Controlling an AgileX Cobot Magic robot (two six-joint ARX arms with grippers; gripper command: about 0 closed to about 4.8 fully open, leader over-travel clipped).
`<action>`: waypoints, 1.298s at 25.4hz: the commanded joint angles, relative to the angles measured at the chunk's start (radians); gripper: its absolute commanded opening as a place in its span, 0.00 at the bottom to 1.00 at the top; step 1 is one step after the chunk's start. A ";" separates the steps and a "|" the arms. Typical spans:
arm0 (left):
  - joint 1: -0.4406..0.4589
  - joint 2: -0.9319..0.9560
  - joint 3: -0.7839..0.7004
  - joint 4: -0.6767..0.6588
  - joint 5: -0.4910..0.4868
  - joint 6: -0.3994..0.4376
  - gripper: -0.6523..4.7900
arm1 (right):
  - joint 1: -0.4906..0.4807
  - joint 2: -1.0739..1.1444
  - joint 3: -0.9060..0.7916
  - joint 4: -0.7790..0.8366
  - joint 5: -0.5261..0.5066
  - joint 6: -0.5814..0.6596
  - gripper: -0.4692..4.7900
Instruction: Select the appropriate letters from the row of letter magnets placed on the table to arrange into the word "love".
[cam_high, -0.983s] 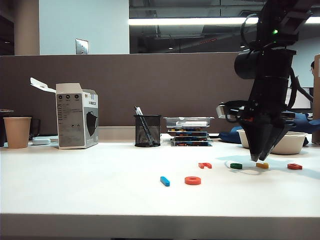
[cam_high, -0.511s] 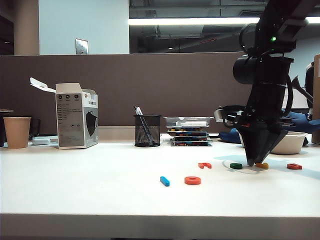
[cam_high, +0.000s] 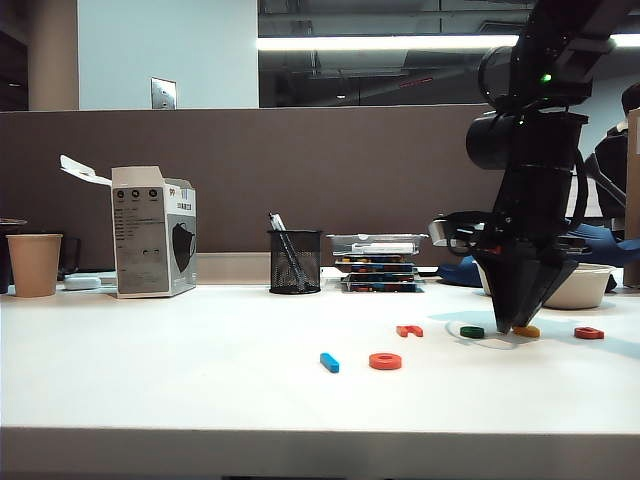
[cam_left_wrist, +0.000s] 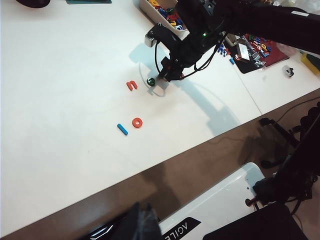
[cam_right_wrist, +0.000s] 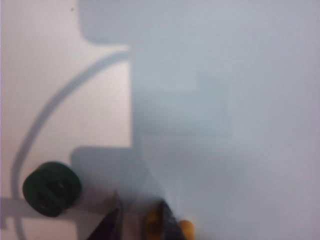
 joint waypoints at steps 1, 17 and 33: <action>0.000 -0.002 0.002 0.005 0.000 0.001 0.11 | -0.007 0.002 -0.002 -0.032 0.000 -0.003 0.28; 0.000 -0.002 0.002 0.005 0.000 0.001 0.11 | -0.027 0.002 -0.002 -0.056 0.080 -0.051 0.20; 0.000 -0.002 0.002 0.005 0.000 0.001 0.11 | -0.027 0.002 -0.002 -0.040 0.082 0.002 0.08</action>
